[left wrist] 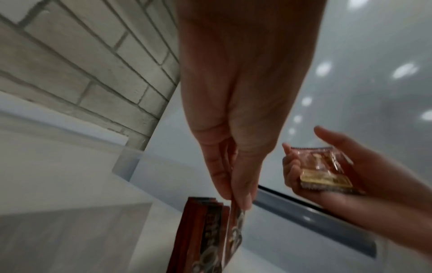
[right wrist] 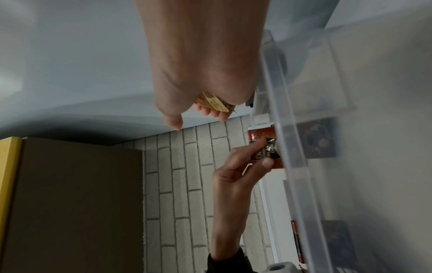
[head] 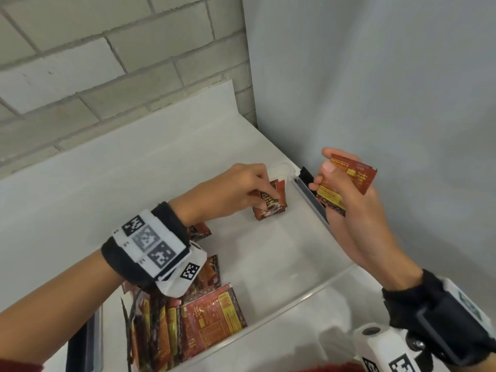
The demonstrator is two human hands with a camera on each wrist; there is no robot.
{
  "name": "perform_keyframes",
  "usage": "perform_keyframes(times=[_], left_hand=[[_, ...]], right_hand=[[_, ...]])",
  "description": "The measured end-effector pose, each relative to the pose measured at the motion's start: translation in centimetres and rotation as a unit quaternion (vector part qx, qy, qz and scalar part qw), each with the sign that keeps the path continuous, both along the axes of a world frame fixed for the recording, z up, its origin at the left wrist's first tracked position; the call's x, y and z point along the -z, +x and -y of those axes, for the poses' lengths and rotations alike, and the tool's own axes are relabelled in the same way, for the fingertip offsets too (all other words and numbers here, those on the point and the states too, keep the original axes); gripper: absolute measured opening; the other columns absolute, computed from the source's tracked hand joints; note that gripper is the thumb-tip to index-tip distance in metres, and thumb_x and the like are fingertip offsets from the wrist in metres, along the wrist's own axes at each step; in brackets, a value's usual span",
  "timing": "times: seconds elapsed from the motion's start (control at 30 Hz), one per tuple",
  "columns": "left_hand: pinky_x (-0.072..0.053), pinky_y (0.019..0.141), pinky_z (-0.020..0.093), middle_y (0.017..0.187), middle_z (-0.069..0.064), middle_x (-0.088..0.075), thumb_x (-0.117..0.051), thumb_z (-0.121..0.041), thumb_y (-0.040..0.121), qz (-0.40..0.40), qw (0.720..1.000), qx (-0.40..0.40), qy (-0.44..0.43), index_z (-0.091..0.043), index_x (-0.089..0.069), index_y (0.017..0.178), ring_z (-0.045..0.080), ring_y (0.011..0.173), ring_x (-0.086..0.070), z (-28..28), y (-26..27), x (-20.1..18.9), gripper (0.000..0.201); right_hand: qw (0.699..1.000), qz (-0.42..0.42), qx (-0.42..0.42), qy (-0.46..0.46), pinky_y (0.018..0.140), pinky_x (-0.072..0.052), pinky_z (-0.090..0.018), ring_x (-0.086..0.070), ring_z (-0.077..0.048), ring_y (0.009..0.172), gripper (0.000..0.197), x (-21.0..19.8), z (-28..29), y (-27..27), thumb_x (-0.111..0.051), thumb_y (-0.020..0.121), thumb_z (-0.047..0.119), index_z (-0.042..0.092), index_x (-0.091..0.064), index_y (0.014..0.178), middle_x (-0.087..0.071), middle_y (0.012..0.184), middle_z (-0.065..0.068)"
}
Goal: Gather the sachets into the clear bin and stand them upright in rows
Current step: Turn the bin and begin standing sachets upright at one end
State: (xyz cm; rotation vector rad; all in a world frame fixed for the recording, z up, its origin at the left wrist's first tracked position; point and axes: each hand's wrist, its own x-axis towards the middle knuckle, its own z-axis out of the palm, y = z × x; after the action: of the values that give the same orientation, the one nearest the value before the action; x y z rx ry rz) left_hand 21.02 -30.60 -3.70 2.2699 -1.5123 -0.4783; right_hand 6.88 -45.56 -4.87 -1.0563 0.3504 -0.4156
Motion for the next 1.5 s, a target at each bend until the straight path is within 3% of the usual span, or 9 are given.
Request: perform_keyframes(times=[0.1, 0.2, 0.27, 0.43, 0.53, 0.7, 0.87, 1.4, 1.5], left_hand=[[-0.029, 0.068, 0.012, 0.096, 0.003, -0.049, -0.068, -0.003, 0.085, 0.048, 0.998, 0.016, 0.035, -0.015, -0.069, 0.118, 0.002, 0.069, -0.041, 0.4, -0.1, 1.0, 0.035], [-0.043, 0.067, 0.035, 0.094, 0.006, -0.048, -0.068, 0.000, 0.084, 0.111, 0.992, 0.041, 0.046, -0.013, -0.069, 0.117, 0.014, 0.072, -0.041, 0.6, -0.3, 1.4, 0.036], [-0.047, 0.063, 0.042, 0.092, 0.005, -0.045, -0.068, 0.000, 0.083, 0.147, 0.987, 0.041, 0.051, -0.014, -0.069, 0.117, 0.017, 0.073, -0.042, 0.6, -0.5, 1.4, 0.036], [-0.043, 0.048, 0.036, 0.085, 0.009, -0.046, -0.075, 0.003, 0.075, 0.211, 0.975, 0.056, 0.040, -0.008, -0.072, 0.105, 0.026, 0.066, -0.049, 0.6, -0.6, 1.6, 0.032], [-0.038, 0.039, 0.032, 0.081, 0.010, -0.046, -0.080, 0.006, 0.068, 0.237, 0.969, 0.052, 0.044, -0.008, -0.071, 0.093, 0.021, 0.060, -0.040, 0.6, -0.6, 2.0, 0.030], [-0.031, 0.054, 0.033, 0.100, 0.014, -0.049, -0.061, -0.006, 0.089, 0.264, 0.961, 0.024, 0.077, -0.007, -0.064, 0.108, 0.030, 0.076, -0.050, 0.9, -0.8, 2.1, 0.019], [-0.024, 0.044, 0.026, 0.081, 0.007, -0.044, -0.081, 0.002, 0.066, 0.324, 0.941, 0.050, 0.085, -0.012, -0.073, 0.089, 0.022, 0.058, -0.046, 0.9, -1.2, 2.4, 0.028], [-0.029, 0.046, 0.027, 0.083, 0.003, -0.048, -0.085, -0.007, 0.065, 0.378, 0.922, 0.051, 0.062, -0.020, -0.072, 0.081, 0.019, 0.069, -0.048, 0.8, -1.3, 3.0, 0.024], [-0.031, 0.045, 0.027, 0.084, 0.005, -0.050, -0.084, -0.005, 0.065, 0.356, 0.932, 0.050, 0.047, -0.016, -0.071, 0.077, 0.022, 0.068, -0.050, 0.7, -1.3, 2.9, 0.021]], right_hand=[[1.000, 0.002, -0.001, -0.006, 0.087, -0.046, -0.027, -0.062, -0.005, 0.076, 0.041, 0.0, 0.0, 0.0, -0.070, 0.067, 0.041, 0.029, -0.064, 0.106, -0.062, 0.081, 0.010], [1.000, 0.004, -0.003, -0.007, 0.086, -0.047, -0.027, -0.063, -0.004, 0.075, 0.042, 0.0, 0.0, 0.0, -0.070, 0.066, 0.042, 0.029, -0.064, 0.105, -0.063, 0.079, 0.012], [1.000, 0.001, -0.004, -0.014, 0.086, -0.047, -0.027, -0.063, -0.004, 0.076, 0.041, 0.0, 0.1, 0.0, -0.069, 0.067, 0.043, 0.030, -0.064, 0.105, -0.063, 0.080, 0.012], [1.000, -0.003, -0.003, -0.014, 0.085, -0.048, -0.027, -0.062, -0.006, 0.079, 0.036, 0.1, 0.1, 0.0, -0.067, 0.072, 0.040, 0.029, -0.064, 0.107, -0.064, 0.082, 0.011], [1.000, 0.003, -0.008, -0.001, 0.081, -0.049, -0.024, -0.060, -0.008, 0.078, 0.026, 0.3, 0.3, 0.1, -0.064, 0.083, 0.028, 0.025, -0.064, 0.109, -0.061, 0.084, 0.007], [1.000, -0.001, -0.013, 0.023, 0.075, -0.050, -0.018, -0.061, -0.007, 0.076, 0.024, 0.4, 0.4, 0.1, -0.050, 0.094, 0.010, 0.023, -0.063, 0.109, -0.062, 0.076, 0.008], [0.999, 0.001, -0.017, 0.031, 0.072, -0.051, -0.015, -0.062, -0.006, 0.075, 0.024, 0.2, 0.4, 0.0, -0.049, 0.094, 0.009, 0.021, -0.062, 0.111, -0.063, 0.074, 0.009], [0.997, 0.012, -0.025, 0.076, 0.078, -0.053, -0.018, -0.063, -0.006, 0.075, 0.027, 0.2, 0.4, 0.0, -0.043, 0.096, 0.008, 0.017, -0.063, 0.112, -0.063, 0.083, 0.006], [0.997, 0.007, -0.029, 0.072, 0.089, -0.049, -0.023, -0.064, -0.006, 0.077, 0.028, 0.1, 0.4, -0.1, -0.042, 0.097, 0.011, 0.019, -0.064, 0.111, -0.065, 0.081, 0.006]])
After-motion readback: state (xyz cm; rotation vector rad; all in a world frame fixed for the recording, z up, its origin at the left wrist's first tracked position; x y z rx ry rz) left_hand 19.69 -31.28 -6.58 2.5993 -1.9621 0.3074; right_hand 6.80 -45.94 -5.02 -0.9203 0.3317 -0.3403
